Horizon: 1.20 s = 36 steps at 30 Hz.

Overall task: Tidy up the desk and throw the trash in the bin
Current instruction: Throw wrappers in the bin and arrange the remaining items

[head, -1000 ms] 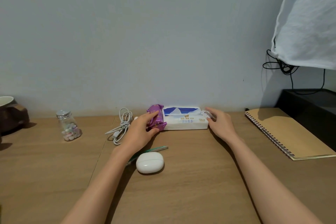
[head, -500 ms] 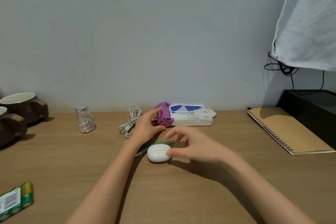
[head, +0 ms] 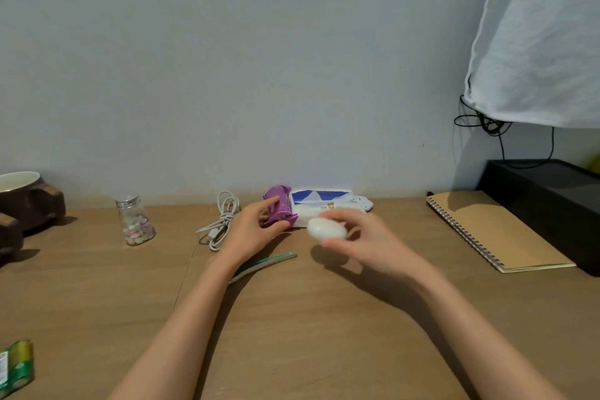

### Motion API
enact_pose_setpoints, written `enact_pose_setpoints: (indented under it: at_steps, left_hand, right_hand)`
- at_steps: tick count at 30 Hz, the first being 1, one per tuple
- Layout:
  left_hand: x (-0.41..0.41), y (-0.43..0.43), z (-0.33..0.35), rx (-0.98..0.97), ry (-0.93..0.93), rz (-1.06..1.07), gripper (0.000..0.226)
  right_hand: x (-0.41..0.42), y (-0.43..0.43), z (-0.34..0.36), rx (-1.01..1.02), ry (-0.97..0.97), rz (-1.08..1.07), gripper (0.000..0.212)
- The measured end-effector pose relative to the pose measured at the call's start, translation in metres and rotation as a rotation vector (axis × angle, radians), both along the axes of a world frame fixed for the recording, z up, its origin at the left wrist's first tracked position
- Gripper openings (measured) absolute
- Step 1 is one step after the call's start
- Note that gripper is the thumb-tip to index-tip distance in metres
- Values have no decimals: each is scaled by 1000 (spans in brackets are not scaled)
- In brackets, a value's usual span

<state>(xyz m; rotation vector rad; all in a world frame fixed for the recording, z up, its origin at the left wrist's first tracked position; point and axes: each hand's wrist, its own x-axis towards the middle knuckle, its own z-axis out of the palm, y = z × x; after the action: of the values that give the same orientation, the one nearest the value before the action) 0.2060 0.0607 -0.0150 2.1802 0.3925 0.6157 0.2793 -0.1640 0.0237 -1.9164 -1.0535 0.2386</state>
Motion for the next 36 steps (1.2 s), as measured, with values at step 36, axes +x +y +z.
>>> enact_pose_setpoints:
  at_steps: [36]
  left_hand:
    - [-2,-6,8,99,45,30,59]
  right_hand:
    - [67,-17,-37,-14,-192,-573,45]
